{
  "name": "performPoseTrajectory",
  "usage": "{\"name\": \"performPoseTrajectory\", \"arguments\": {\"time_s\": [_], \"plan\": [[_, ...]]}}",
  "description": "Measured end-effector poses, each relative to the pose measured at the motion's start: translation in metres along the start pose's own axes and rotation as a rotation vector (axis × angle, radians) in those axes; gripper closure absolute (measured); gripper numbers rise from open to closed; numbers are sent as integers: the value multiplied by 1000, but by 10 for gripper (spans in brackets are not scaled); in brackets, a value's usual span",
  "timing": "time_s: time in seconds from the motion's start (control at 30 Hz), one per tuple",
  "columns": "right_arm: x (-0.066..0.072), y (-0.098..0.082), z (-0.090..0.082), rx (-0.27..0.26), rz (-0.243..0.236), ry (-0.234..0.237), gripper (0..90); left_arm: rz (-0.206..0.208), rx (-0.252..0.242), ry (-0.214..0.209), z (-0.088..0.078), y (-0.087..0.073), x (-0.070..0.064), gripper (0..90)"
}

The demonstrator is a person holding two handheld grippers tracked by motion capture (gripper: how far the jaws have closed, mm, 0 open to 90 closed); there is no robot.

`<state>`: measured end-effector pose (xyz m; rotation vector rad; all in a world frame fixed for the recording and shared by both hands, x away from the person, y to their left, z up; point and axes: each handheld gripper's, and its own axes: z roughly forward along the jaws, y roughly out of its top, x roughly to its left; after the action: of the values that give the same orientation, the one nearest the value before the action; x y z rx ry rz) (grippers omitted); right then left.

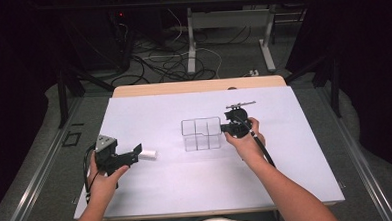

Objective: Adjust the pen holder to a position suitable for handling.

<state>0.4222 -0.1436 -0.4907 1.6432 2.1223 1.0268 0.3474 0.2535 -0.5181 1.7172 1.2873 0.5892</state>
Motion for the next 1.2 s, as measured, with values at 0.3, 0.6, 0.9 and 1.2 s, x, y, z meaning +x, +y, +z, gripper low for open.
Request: {"name": "performPoseTrajectory", "arguments": {"time_s": [0.3,0.6,0.9,1.2], "plan": [[-9,-1,-5,-20,-5,24,826,1,0,2,0,0,1,31],[-18,-8,-22,-45,-62,108,693,-6,2,9,-1,0,2,32],[-26,-28,-41,-81,-177,191,519,-10,-1,14,-2,0,3,38],[-42,-46,-59,-141,-257,192,394,17,1,26,-1,-1,5,48]]}}
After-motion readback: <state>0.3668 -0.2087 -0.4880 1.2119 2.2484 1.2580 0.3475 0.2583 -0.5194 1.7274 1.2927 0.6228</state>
